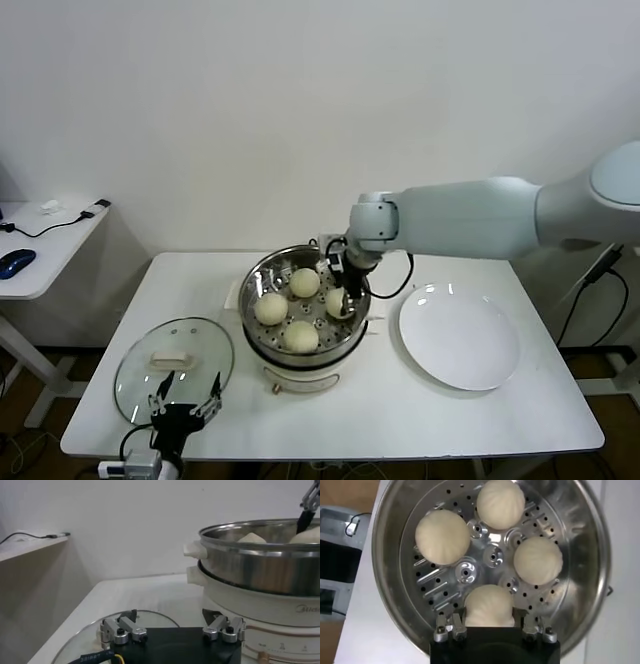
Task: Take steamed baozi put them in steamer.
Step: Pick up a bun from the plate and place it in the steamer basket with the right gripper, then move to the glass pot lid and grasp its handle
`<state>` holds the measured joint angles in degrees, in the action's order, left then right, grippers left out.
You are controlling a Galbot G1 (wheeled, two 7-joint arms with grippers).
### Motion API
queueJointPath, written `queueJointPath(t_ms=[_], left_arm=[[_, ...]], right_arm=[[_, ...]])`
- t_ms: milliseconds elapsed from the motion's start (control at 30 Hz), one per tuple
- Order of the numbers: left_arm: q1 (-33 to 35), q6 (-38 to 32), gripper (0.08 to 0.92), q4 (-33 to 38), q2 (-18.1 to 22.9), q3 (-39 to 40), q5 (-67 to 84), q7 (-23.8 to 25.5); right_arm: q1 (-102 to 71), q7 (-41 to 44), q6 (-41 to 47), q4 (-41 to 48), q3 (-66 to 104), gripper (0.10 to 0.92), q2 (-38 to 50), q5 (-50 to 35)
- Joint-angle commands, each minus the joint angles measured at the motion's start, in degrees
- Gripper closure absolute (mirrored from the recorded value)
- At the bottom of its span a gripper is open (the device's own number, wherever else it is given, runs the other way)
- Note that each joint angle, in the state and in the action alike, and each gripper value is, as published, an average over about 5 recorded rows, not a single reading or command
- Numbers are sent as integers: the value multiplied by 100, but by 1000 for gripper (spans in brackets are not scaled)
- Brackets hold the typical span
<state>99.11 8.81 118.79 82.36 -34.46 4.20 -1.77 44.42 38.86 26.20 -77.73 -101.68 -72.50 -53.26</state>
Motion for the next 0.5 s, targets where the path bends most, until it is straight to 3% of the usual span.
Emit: queueJointPath(t_ms=[33, 167, 333, 500], left_arm=[[1, 6, 177, 0, -1, 4, 2, 0], [4, 30, 177, 23, 8, 1, 9, 0], [3, 62, 177, 77, 5, -13, 35, -8], [12, 81, 177, 168, -7, -33, 114, -29]], right_arm=[[-211, 91, -159, 90, 134, 326, 12, 111], [16, 483, -549, 151, 281, 232, 190, 148], [429, 1047, -1014, 168, 572, 204, 718, -142], [108, 148, -866, 188, 1864, 203, 1675, -221]])
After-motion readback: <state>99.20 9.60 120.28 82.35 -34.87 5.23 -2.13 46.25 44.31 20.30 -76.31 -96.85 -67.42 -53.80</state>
